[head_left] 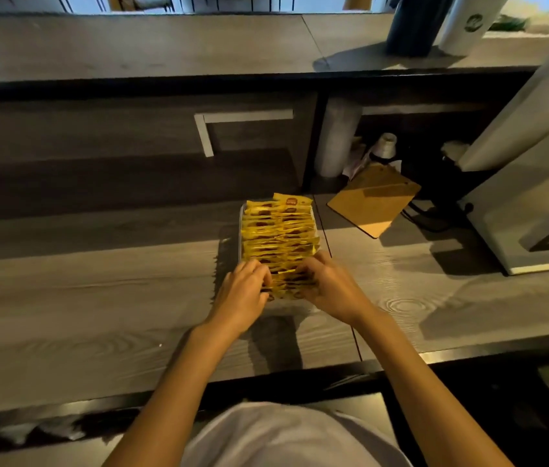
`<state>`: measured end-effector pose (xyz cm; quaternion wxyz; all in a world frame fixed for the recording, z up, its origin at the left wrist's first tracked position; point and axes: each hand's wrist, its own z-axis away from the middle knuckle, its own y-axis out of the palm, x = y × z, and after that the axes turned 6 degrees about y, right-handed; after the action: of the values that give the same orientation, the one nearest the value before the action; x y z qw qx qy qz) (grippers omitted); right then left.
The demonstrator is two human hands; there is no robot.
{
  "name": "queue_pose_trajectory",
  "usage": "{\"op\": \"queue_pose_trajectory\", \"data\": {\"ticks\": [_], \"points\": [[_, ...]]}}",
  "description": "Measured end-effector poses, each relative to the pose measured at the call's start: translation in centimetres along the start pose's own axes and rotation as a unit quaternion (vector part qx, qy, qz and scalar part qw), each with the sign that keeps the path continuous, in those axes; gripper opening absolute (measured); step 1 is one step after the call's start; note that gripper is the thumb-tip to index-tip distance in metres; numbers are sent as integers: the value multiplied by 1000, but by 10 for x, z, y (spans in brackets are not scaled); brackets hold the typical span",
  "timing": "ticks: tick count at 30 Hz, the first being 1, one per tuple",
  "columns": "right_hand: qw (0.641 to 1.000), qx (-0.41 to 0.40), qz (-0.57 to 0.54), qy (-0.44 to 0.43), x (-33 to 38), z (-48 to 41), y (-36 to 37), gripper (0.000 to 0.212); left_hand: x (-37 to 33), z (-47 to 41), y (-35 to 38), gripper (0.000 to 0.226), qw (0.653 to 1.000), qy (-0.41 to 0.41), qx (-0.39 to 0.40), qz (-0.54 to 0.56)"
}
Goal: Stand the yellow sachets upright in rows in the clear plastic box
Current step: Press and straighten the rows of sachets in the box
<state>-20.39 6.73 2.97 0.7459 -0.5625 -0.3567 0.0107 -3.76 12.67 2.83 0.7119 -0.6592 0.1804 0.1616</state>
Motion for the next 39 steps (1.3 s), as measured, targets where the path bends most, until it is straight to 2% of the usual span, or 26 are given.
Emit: {"op": "queue_pose_trajectory", "data": {"ticks": [3, 9, 12, 18, 24, 28, 32, 34, 36, 39], "points": [[1000, 7, 4, 5, -1, -4, -2, 36, 2, -2, 2, 27, 1000, -11, -9, 5], [993, 32, 115, -18, -2, -15, -5, 42, 1, -21, -4, 39, 999, -2, 7, -36], [987, 62, 148, 0, -7, -22, -2, 46, 5, -30, -4, 43, 996, 9, 45, -74], [986, 125, 112, 4, -5, -33, -7, 40, 8, -34, -1, 64, 988, -2, 141, -63], [987, 147, 63, 7, -9, -30, -10, 37, 13, -39, -9, 58, 980, 7, 196, 19], [988, 136, 79, 5, -7, -26, -7, 38, 10, -43, -13, 60, 975, 11, 222, -1], [987, 151, 59, 5, -6, -21, -6, 34, 11, -35, -10, 63, 961, -25, 276, 13], [986, 163, 25, 11, -6, -20, -12, 31, 8, -32, -14, 62, 964, -32, 261, 42], [990, 142, -24, 10, -5, -19, -22, 28, 3, -31, -24, 46, 975, -23, 214, 63], [998, 33, -48, 17, -5, -23, -35, 25, -1, -33, -39, 28, 993, -4, 105, 53]]}}
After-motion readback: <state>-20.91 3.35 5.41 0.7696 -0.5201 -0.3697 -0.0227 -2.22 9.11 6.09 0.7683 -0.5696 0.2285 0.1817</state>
